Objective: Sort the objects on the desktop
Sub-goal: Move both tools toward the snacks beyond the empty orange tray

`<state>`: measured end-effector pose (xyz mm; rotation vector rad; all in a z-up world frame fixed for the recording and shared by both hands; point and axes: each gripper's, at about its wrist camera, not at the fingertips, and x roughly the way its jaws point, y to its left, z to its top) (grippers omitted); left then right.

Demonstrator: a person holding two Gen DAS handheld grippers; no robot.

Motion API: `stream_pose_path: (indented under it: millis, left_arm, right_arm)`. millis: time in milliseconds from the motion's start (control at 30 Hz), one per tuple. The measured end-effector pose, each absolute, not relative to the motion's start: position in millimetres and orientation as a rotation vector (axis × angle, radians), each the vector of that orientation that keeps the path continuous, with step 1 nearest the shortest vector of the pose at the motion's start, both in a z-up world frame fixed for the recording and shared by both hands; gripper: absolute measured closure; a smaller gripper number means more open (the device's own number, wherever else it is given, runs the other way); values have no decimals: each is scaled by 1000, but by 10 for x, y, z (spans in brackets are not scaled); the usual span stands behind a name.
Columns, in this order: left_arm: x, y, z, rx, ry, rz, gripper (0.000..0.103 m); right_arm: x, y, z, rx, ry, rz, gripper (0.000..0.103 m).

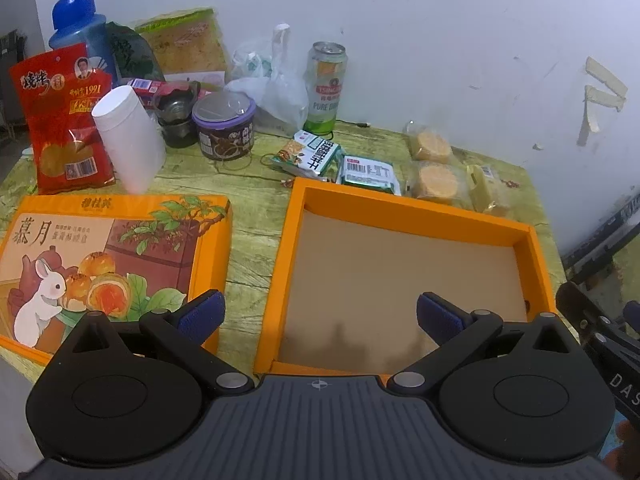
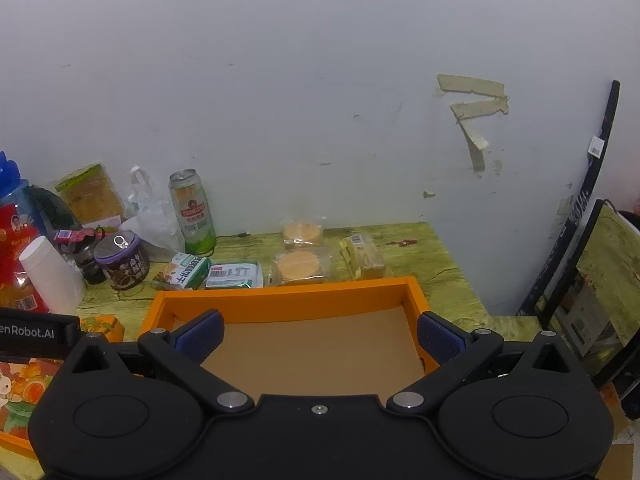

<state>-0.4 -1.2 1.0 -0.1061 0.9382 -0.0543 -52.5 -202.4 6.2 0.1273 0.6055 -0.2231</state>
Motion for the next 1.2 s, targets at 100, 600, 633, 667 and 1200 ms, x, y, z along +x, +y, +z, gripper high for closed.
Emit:
stream_pose_path:
  millis: [100,600,633,667,1200]
  left_arm:
    - [-42,-68,45,-111,917,-52,0]
    - [-377,-43,173,-183,872,-75,0]
    - [-368,-53,176,-184,874,-80,0]
    - [-366,-51,166,-188,875,-86,0]
    - [-381,-131,57,-176,905,-88,0]
  right_arm:
    - [-534,-2063,49,140,613,-228,1]
    - [-568,-2101,79,225,607,-215,0]
    - [-571,-2104,78,226,606,-212,0]
    - [-575,-2107,77,228,605,-209,0]
    - [-618,-2259,15,260,630,-215,0]
